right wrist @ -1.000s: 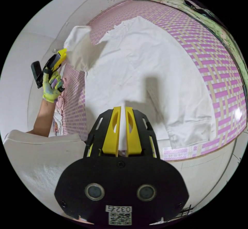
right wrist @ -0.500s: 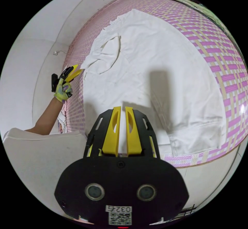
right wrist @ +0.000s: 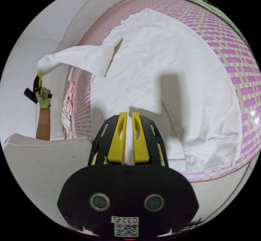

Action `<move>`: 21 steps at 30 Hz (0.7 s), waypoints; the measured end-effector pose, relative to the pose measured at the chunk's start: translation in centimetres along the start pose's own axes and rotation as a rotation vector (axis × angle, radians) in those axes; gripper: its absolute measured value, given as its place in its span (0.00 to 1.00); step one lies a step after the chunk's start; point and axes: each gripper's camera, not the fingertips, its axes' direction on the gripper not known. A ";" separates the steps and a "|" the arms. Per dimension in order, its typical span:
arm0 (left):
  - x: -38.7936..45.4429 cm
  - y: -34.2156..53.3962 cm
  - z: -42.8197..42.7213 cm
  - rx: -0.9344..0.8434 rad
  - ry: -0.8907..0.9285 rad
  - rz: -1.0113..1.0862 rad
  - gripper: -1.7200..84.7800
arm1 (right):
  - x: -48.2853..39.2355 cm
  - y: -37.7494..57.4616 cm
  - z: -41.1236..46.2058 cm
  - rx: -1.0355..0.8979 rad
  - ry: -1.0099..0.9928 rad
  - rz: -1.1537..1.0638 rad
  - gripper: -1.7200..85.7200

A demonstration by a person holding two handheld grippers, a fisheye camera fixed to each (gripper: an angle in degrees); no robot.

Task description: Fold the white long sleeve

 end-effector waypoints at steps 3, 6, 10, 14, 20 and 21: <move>5.1 1.6 -11.3 -0.021 -0.289 0.150 0.01 | -0.8 -0.5 -0.3 -0.003 0.005 -0.020 0.06; 4.9 8.5 -20.4 -0.073 -0.558 -0.045 0.01 | -1.4 -1.1 -0.3 -0.014 -0.001 -0.032 0.06; 3.4 24.5 -29.9 -0.009 -0.650 -0.553 0.01 | -3.3 -2.0 0.2 -0.048 0.004 -0.076 0.06; 5.3 37.0 -32.6 0.297 -0.555 -0.974 0.02 | -5.6 -2.9 0.5 -0.082 0.015 -0.119 0.06; 1.2 42.0 -28.2 0.532 -0.253 -1.310 0.09 | -8.9 -3.8 1.1 -0.130 0.038 -0.174 0.06; 0.4 41.9 -27.8 0.572 -0.214 -1.322 0.09 | -9.2 -3.8 1.1 -0.132 0.039 -0.178 0.06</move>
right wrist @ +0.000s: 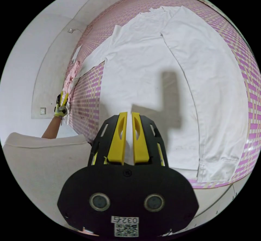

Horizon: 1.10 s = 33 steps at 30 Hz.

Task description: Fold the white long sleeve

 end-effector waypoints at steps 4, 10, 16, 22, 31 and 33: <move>0.9 -3.9 5.2 0.011 0.118 -0.159 0.10 | -1.7 -0.3 0.0 -0.008 0.010 -0.016 0.06; 6.5 -10.9 8.4 0.046 -0.291 -0.149 0.09 | -2.8 0.3 -0.1 -0.005 0.025 -0.002 0.06; 10.7 -17.7 15.3 -0.299 -0.715 0.253 0.09 | -2.4 1.7 -0.2 0.014 0.018 0.057 0.06; 11.5 -17.7 15.7 -0.538 -0.358 0.457 0.02 | -1.8 2.2 0.6 0.000 -0.001 0.094 0.06; 8.6 -10.4 12.6 -0.708 -0.422 0.446 0.05 | -2.3 1.6 2.9 -0.066 -0.011 0.043 0.06; 6.8 -12.0 10.3 -0.532 -0.310 0.250 0.12 | -2.5 1.5 3.1 -0.069 -0.010 0.026 0.06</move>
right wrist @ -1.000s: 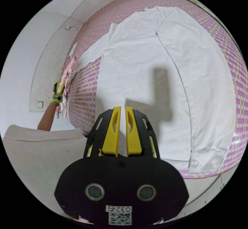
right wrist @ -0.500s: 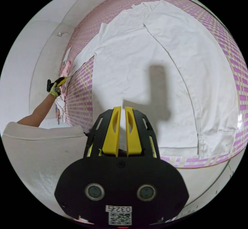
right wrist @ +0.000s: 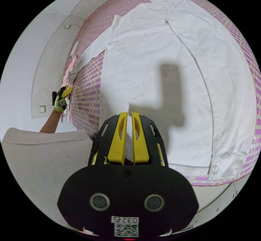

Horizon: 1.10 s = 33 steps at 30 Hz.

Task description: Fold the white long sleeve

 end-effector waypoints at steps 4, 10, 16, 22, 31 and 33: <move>-5.8 0.7 -1.6 0.391 0.444 -0.458 0.17 | -0.5 -0.2 0.5 -0.014 0.005 -0.039 0.06; -7.1 -1.2 0.7 0.452 0.428 -0.723 0.13 | 0.4 0.8 0.8 0.014 0.008 -0.038 0.06; -2.2 -8.3 -2.0 0.581 0.538 -0.382 0.01 | 2.6 3.1 1.6 0.027 0.006 -0.003 0.06; 9.4 -17.1 -9.3 0.469 -0.080 0.127 0.00 | 4.7 4.7 2.7 0.040 -0.003 0.021 0.06; -1.6 -13.6 -2.9 0.307 -0.115 -0.253 0.00 | 9.1 7.8 4.2 0.104 -0.033 0.071 0.06; -2.8 -12.4 -2.1 0.322 -0.080 -0.285 0.00 | 10.3 8.5 4.8 0.105 -0.042 0.078 0.06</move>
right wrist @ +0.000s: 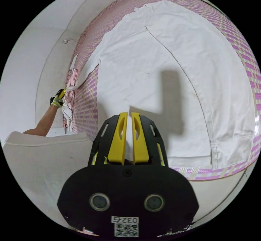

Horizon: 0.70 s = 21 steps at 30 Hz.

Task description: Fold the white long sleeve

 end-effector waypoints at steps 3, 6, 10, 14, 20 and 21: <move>1.9 1.7 -0.2 0.074 0.095 0.088 0.00 | 1.9 0.7 -0.1 0.033 -0.031 0.001 0.06; 9.2 5.3 0.8 0.085 0.270 0.341 0.00 | 3.7 0.9 -1.0 0.094 -0.111 -0.008 0.07; 20.7 16.1 7.2 -0.076 0.393 0.663 0.00 | 5.5 -0.9 -1.5 0.158 -0.305 -0.061 0.08; 24.0 26.7 18.5 -0.273 0.381 0.719 0.00 | 7.0 -4.8 1.2 0.137 -0.520 -0.111 0.10; 22.0 34.7 29.6 -0.484 0.199 0.704 0.01 | 14.2 -9.2 9.7 -0.014 -0.694 0.061 0.15; 21.9 35.0 29.9 -0.494 0.187 0.711 0.02 | 14.8 -9.4 10.3 -0.021 -0.704 0.075 0.15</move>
